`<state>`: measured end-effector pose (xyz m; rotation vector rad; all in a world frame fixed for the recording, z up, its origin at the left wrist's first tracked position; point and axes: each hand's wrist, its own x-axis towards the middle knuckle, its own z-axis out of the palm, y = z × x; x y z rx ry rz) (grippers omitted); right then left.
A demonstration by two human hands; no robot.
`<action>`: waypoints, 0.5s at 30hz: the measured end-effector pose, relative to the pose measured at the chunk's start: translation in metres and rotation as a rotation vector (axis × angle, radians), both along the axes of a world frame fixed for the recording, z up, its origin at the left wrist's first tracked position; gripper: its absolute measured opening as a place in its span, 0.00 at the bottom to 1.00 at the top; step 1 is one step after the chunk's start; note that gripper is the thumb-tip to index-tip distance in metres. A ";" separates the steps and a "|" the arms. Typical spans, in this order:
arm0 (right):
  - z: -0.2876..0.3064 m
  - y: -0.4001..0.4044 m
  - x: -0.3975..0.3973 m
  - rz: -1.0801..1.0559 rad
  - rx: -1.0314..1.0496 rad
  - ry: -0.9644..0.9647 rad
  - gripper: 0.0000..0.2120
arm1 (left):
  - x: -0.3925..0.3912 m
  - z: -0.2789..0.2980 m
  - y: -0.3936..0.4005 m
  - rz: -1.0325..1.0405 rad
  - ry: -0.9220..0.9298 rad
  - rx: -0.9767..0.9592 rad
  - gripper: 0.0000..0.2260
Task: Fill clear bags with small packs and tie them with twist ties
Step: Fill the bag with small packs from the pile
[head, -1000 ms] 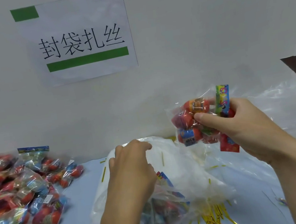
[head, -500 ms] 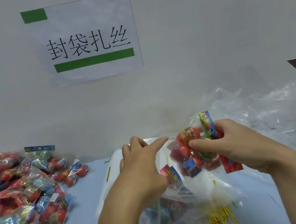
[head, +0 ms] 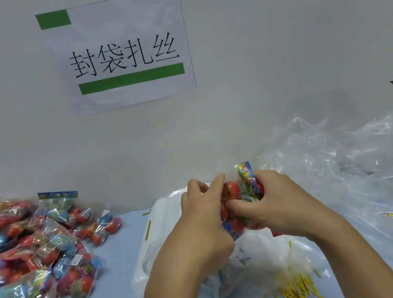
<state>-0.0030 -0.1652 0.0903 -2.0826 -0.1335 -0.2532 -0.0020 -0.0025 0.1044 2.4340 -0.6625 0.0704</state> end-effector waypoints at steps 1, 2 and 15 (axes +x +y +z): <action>0.000 0.002 0.001 -0.037 0.006 -0.027 0.06 | 0.000 -0.001 -0.001 -0.006 -0.019 -0.029 0.32; -0.001 0.003 0.003 -0.067 0.025 -0.053 0.06 | 0.000 -0.001 -0.001 -0.005 -0.039 -0.062 0.30; -0.003 0.021 0.010 -0.066 0.458 0.007 0.14 | 0.011 -0.005 -0.005 0.395 -0.385 -0.382 0.14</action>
